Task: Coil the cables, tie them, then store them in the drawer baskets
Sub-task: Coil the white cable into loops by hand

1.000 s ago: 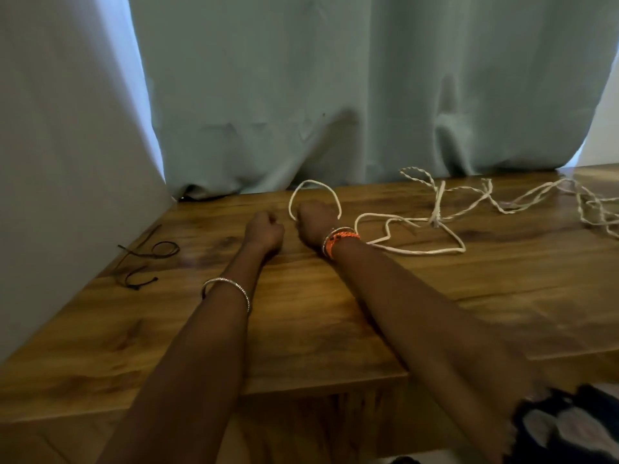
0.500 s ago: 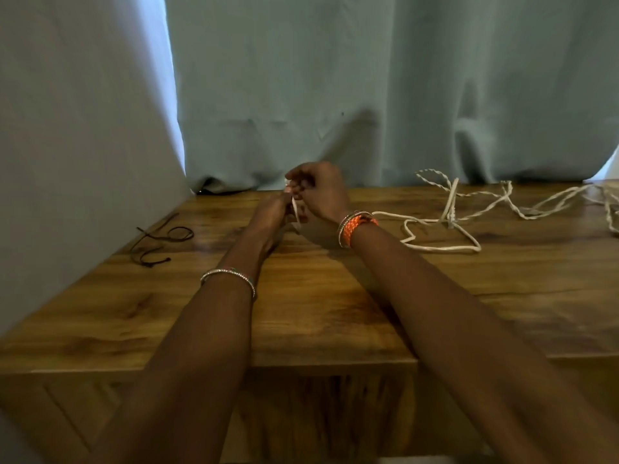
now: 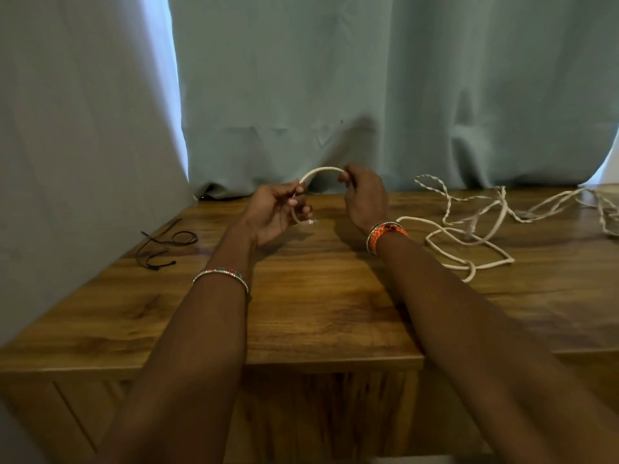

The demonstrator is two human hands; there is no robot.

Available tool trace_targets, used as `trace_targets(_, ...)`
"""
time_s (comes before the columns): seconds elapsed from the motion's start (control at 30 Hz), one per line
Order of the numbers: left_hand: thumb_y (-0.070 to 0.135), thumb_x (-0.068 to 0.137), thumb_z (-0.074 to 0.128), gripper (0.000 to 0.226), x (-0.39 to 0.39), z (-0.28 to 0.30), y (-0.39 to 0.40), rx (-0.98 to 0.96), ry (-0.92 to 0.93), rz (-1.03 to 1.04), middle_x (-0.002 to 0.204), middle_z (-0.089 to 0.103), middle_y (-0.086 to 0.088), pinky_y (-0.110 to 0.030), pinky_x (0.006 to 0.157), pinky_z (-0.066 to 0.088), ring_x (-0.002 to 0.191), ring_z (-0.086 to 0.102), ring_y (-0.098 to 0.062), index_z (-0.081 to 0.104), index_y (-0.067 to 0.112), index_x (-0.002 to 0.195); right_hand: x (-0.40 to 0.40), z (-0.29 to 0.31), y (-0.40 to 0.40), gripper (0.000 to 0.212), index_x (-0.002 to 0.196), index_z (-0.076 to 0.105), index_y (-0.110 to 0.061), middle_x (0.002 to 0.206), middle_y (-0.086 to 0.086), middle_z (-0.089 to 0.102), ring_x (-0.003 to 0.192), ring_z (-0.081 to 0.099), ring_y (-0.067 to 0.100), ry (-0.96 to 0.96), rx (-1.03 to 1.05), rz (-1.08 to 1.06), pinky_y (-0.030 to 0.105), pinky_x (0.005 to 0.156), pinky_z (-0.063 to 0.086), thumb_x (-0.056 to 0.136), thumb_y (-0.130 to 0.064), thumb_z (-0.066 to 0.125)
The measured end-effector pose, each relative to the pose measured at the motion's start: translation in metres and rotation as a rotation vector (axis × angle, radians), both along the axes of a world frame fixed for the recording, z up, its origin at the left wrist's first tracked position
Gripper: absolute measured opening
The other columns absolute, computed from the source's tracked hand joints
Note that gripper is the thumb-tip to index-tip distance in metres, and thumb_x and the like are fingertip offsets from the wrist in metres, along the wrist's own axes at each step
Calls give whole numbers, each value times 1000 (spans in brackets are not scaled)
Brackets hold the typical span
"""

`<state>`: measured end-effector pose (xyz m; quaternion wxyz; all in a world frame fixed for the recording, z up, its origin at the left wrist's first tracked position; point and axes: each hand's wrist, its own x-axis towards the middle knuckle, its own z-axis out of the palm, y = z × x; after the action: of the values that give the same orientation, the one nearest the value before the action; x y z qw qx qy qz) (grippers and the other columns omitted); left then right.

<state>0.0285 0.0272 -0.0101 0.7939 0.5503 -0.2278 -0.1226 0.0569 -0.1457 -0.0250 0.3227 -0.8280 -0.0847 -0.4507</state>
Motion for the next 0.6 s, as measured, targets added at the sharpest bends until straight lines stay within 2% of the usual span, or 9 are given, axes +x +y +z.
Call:
trace_targets(0.07, 16, 99, 28, 30, 1, 0, 2, -56, -29, 77, 40, 38, 8, -30, 70, 49, 48, 52, -10, 51, 11, 81, 0, -3, -8, 19, 100, 65, -11, 101, 15, 62, 95, 57, 32, 42, -14, -91, 31, 68, 36, 94, -11, 47)
trace_targets(0.13, 22, 100, 31, 32, 3, 1, 8, -178, -51, 161, 35, 32, 8, -22, 58, 47, 36, 38, -5, 58, 8, 89, -1, -4, -16, 21, 104, 66, -13, 101, 15, 59, 94, 56, 32, 88, -46, -178, 30, 66, 34, 96, -11, 47)
trace_targets(0.2, 30, 99, 35, 31, 4, 3, 18, -294, -50, 246, 34, 30, 7, -15, 44, 38, 31, 28, -3, 62, 15, 96, -2, -1, -20, 24, 108, 66, -15, 101, 15, 58, 94, 57, 32, 113, -88, -244, 30, 66, 35, 94, -8, 48)
trace_targets(0.27, 31, 98, 38, 27, 7, 2, 25, -383, -11, 259, 37, 31, 8, -16, 47, 40, 33, 27, -4, 64, 23, 96, -5, 0, -20, 25, 109, 66, -14, 102, 15, 61, 95, 59, 33, 129, -127, -269, 31, 68, 38, 92, -6, 50)
trace_targets(0.33, 19, 100, 33, 27, 9, -2, 28, -256, 62, 265, 37, 31, 8, -15, 46, 43, 32, 28, -4, 58, 13, 92, -7, -3, -20, 21, 110, 61, -10, 104, 15, 65, 96, 61, 35, 151, -105, -277, 33, 68, 41, 92, -9, 52)
trace_targets(0.4, 10, 100, 25, 29, 8, -9, 25, 17, 139, 262, 35, 29, 8, -12, 34, 32, 28, 25, -3, 48, 7, 83, -10, -3, -24, 16, 105, 59, -7, 104, 16, 65, 95, 61, 37, 172, -46, -296, 35, 68, 41, 91, -10, 53)
trace_targets(0.43, 10, 100, 23, 30, 7, -11, 24, 86, 151, 258, 34, 27, 9, -12, 30, 26, 26, 23, -3, 44, 8, 79, -11, -3, -26, 14, 101, 60, -6, 103, 17, 64, 96, 60, 38, 184, -54, -307, 36, 70, 43, 89, -8, 53)
trace_targets(0.5, 18, 102, 27, 34, 5, -9, 22, 54, 93, 305, 30, 23, 9, -14, 27, 19, 24, 20, -3, 39, 12, 70, -16, 0, -28, 17, 99, 63, -6, 105, 17, 64, 98, 60, 38, 230, -168, -313, 38, 76, 46, 86, -5, 52)
trace_targets(0.6, 33, 99, 38, 36, 0, -1, 11, -62, -33, 423, 29, 23, 8, -14, 32, 25, 25, 21, -5, 45, 14, 69, -33, 7, -12, 25, 109, 62, -8, 115, 16, 60, 107, 56, 36, 313, -468, -287, 38, 85, 43, 87, -7, 50)
